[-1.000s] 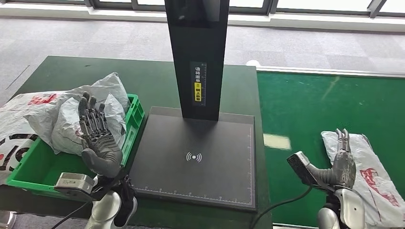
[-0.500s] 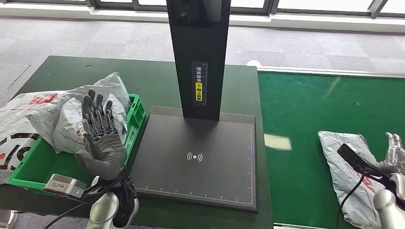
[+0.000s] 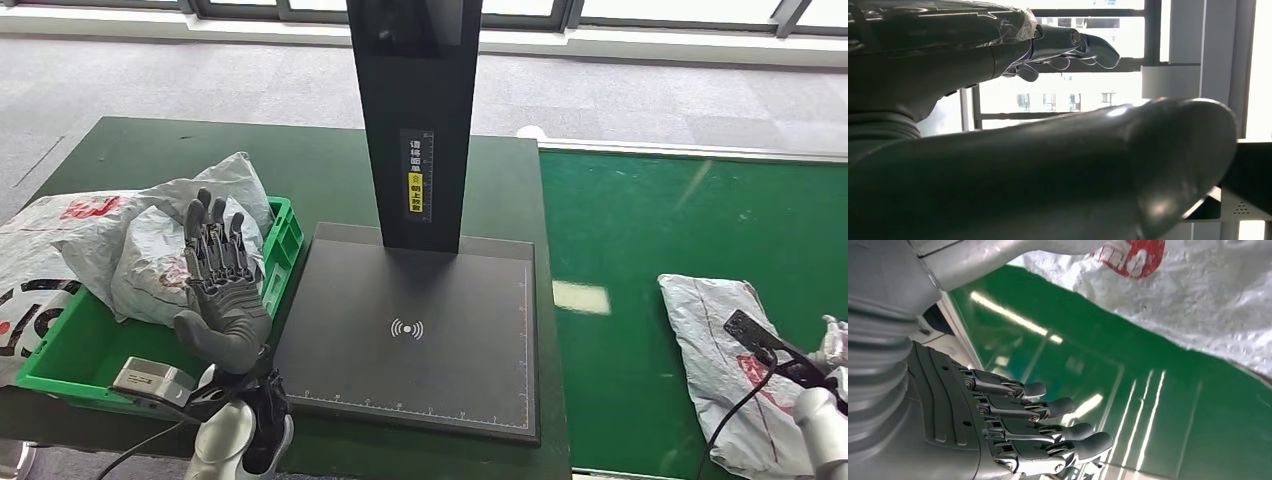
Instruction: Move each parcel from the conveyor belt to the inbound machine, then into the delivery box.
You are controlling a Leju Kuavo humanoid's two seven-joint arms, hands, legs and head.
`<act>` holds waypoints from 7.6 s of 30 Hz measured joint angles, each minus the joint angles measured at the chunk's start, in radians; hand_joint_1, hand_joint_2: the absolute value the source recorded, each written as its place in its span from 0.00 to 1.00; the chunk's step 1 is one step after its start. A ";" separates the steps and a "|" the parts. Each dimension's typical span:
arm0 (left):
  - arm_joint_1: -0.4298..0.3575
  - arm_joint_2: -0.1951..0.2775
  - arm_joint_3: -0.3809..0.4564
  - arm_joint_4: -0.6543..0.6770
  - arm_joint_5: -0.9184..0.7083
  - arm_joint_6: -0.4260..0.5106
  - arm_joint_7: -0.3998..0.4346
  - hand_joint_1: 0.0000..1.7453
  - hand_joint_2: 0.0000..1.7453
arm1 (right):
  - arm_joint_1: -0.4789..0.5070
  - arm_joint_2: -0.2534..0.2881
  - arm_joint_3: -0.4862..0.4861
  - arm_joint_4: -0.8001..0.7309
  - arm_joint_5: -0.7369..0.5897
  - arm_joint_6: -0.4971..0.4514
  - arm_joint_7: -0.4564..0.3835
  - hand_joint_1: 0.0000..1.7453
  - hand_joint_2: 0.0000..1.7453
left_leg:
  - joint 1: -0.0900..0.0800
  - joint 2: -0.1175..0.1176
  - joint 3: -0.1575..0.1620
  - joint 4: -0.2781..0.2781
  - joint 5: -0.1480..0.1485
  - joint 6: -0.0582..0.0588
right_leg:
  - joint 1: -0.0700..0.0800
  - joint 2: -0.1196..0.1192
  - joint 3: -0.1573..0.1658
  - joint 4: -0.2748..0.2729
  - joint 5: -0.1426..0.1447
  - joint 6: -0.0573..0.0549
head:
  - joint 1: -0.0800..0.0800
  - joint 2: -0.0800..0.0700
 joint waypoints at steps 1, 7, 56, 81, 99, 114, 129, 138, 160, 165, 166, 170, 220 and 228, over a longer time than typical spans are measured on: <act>0.000 0.000 0.000 0.003 -0.003 0.005 0.000 0.00 0.00 | -0.009 0.009 0.000 0.019 0.000 0.002 -0.007 0.00 1.00 | 0.000 0.000 0.000 0.000 0.000 0.000 | 0.000 0.000 0.000 0.000 0.000 0.000 | 0.000 0.000; -0.002 0.000 0.000 0.018 -0.014 0.040 0.000 0.00 0.00 | -0.023 0.101 0.000 0.087 -0.046 -0.017 -0.118 0.00 1.00 | 0.001 0.000 0.001 0.000 0.000 0.000 | 0.001 0.000 0.000 0.000 0.000 0.000 | 0.000 0.000; 0.008 0.007 -0.001 0.041 -0.028 0.077 0.000 0.00 0.00 | 0.101 0.198 0.068 -0.003 -0.196 -0.119 -0.168 1.00 1.00 | 0.004 -0.005 0.011 0.001 -0.003 0.005 | 0.004 -0.004 0.019 -0.009 -0.001 0.005 | 0.000 0.000; 0.012 0.008 -0.001 0.035 -0.001 0.083 0.000 0.00 0.00 | 0.409 0.350 0.123 -0.764 -0.605 -0.175 -0.449 1.00 1.00 | 0.004 -0.006 0.006 0.000 -0.003 0.005 | 0.003 -0.005 0.013 -0.009 -0.002 0.005 | 0.000 0.000; -0.006 -0.005 -0.005 0.057 -0.001 0.055 0.000 0.00 0.00 | 0.376 0.422 0.301 -0.863 -0.633 -0.231 -0.488 1.00 1.00 | 0.004 -0.002 0.006 0.000 -0.003 0.004 | 0.003 -0.002 0.011 -0.007 -0.002 0.004 | 0.000 0.000; -0.037 -0.037 -0.044 0.091 -0.015 0.064 0.000 0.00 0.00 | 0.095 0.611 0.554 -0.565 -0.626 -0.224 -0.476 1.00 1.00 | 0.004 0.003 0.005 0.000 0.000 0.002 | 0.003 0.003 0.006 -0.004 0.000 0.002 | 0.000 0.000; -0.041 -0.042 -0.060 0.109 -0.014 0.079 0.000 0.00 0.00 | -0.017 0.706 0.651 -0.326 -0.658 -0.182 -0.448 1.00 1.00 | 0.004 0.000 0.004 -0.001 0.001 0.001 | 0.003 0.001 0.006 -0.004 0.000 0.002 | 0.000 0.000; -0.033 -0.042 -0.061 0.108 -0.015 0.082 0.000 0.00 0.00 | -0.036 0.729 0.680 -0.257 -0.631 -0.123 -0.397 0.00 1.00 | 0.004 0.000 0.003 -0.001 0.001 0.001 | 0.003 0.001 0.006 -0.004 0.000 0.002 | 0.000 0.000; -0.033 -0.029 -0.061 0.121 -0.039 0.140 0.000 0.00 0.00 | 0.061 0.721 0.748 -0.310 -0.726 -0.034 -0.430 0.00 1.00 | 0.004 0.000 0.003 -0.001 0.001 0.001 | 0.003 0.000 0.004 -0.004 0.000 0.002 | 0.000 0.000; -0.034 -0.021 -0.061 0.128 -0.039 0.157 0.000 0.00 0.00 | 0.132 0.707 0.740 -0.416 -0.761 -0.068 -0.467 0.00 1.00 | 0.004 0.000 0.003 -0.001 0.000 0.001 | 0.003 0.001 0.004 -0.004 0.000 0.002 | 0.000 0.000; -0.034 -0.019 -0.061 0.129 -0.041 0.165 0.000 0.00 0.00 | 0.150 0.702 0.739 -0.444 -0.763 -0.077 -0.473 0.00 1.00 | 0.004 0.000 0.002 -0.001 0.000 0.001 | 0.003 0.001 0.004 -0.004 0.000 0.002 | 0.000 0.000; -0.029 -0.016 -0.061 0.131 -0.056 0.239 0.000 0.00 0.00 | 0.266 0.683 0.721 -0.608 -0.742 -0.179 -0.508 0.00 1.00 | 0.004 -0.001 0.002 -0.001 0.000 0.001 | 0.003 0.000 0.003 -0.004 -0.001 0.001 | 0.000 0.000; -0.082 0.195 -0.216 0.460 -1.112 -0.138 0.418 0.00 1.00 | 0.638 0.618 0.690 -1.507 -0.935 -0.494 -0.670 0.00 1.00 | 0.004 0.001 0.002 -0.001 -0.004 -0.001 | 0.003 0.002 0.002 -0.004 -0.003 -0.001 | 0.000 0.000; -0.168 0.187 -0.260 0.548 -1.087 -0.178 0.346 0.00 1.00 | 0.598 0.618 0.690 -1.489 -0.951 -0.493 -0.670 0.00 1.00 | 0.004 0.000 0.004 -0.001 -0.003 -0.001 | 0.003 0.000 0.005 -0.004 -0.003 -0.001 | 0.000 0.000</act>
